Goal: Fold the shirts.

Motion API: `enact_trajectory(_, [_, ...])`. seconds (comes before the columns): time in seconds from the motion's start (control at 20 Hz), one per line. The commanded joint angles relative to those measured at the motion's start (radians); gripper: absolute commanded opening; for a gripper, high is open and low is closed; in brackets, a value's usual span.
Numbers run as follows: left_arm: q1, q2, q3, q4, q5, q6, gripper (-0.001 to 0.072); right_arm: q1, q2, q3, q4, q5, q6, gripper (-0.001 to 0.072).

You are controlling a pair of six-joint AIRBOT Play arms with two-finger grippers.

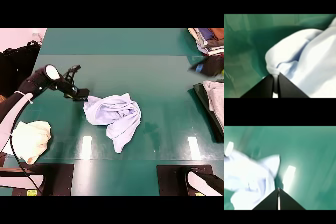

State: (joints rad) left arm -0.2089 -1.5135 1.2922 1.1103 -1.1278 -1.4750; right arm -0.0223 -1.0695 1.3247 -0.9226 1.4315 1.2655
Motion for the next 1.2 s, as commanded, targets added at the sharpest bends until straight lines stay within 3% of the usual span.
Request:
enact_trajectory(0.0, [0.000, -0.001, 0.105, 0.011, -0.042, 0.016, 0.0029, 0.002, 0.016, -0.356, 0.007, -0.056, 0.021, 0.0293])
enact_trajectory(0.05, [0.000, -0.001, 0.112, 0.008, -0.040, 0.016, 0.0029, 0.002, 0.001, -0.466, 0.055, -0.084, 0.021, 0.0380])
enact_trajectory(0.2, [0.000, -0.001, 0.112, 0.006, -0.040, 0.016, 0.0029, 0.006, -0.087, -0.687, 0.237, -0.180, -0.043, 0.0376])
enact_trajectory(0.35, [0.000, -0.001, 0.112, 0.006, -0.040, 0.016, 0.0029, 0.062, -0.177, -0.763, 0.403, -0.286, -0.127, 0.0375])
enact_trajectory(0.85, [0.000, -0.001, 0.112, 0.007, -0.054, 0.016, 0.0029, 0.292, -0.368, -0.633, 0.404, -0.402, -0.121, 0.0373])
enact_trajectory(1.0, [0.000, -0.001, 0.112, 0.007, -0.056, 0.016, 0.0029, 0.315, -0.367, -0.612, 0.405, -0.439, -0.122, 0.0277])
enact_trajectory(1.05, [0.000, -0.001, 0.113, 0.006, -0.060, 0.016, 0.0029, 0.326, -0.367, -0.602, 0.400, -0.446, -0.123, 0.0055])
enact_trajectory(1.15, [0.000, 0.015, 0.113, 0.008, -0.060, 0.016, 0.0028, 0.328, -0.366, -0.570, 0.395, -0.438, -0.128, 0.0013])
